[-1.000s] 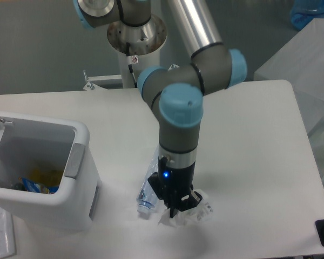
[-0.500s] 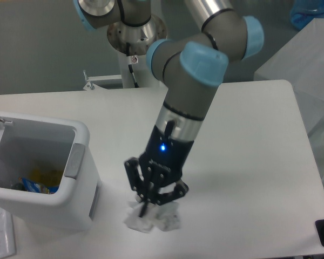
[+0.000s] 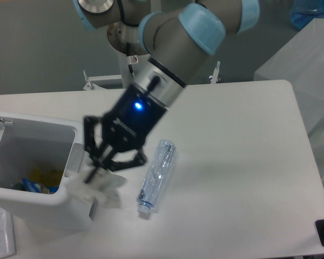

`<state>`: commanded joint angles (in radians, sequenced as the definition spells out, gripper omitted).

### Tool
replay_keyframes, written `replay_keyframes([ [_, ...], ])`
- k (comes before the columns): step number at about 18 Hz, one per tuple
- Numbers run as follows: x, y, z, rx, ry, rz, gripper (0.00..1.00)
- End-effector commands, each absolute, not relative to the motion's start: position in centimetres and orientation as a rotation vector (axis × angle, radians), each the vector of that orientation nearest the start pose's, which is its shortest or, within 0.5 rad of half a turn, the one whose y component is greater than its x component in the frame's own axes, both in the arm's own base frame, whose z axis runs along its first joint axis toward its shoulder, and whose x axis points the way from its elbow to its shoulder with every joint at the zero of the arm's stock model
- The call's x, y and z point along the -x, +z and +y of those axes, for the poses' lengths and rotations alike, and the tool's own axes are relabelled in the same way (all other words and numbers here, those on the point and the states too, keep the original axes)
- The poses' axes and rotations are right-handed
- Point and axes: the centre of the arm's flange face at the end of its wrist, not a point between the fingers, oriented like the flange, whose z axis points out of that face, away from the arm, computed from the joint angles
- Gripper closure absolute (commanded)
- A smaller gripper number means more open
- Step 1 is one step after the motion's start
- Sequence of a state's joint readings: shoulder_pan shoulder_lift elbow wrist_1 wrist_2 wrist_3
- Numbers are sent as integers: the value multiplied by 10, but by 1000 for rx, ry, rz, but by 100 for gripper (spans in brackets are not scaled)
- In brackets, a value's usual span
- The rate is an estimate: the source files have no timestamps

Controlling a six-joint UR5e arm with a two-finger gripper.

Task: Place the trash in the trash can
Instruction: 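Lift the wrapper and carry it over the white trash bin, then open the gripper to drop the wrapper into the bin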

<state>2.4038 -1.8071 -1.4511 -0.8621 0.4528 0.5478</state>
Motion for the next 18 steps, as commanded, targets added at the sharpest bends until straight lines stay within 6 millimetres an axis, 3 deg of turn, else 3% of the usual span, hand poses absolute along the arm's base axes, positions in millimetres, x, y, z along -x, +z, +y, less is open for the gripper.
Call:
replay_keyframes([
  [4, 277, 562, 564, 1930, -641, 102, 100],
  [6, 257, 558, 575, 1935, -672, 133, 100],
  [11, 242, 536, 580, 1949, -706, 153, 96],
  [12, 237, 532, 582, 1949, -703, 174, 88],
  [14, 226, 526, 585, 1938, -676, 257, 45],
  [15, 226, 525, 585, 1938, -665, 270, 39],
  [17, 227, 523, 586, 1949, -653, 268, 0],
  [18, 227, 521, 585, 1952, -652, 267, 0],
])
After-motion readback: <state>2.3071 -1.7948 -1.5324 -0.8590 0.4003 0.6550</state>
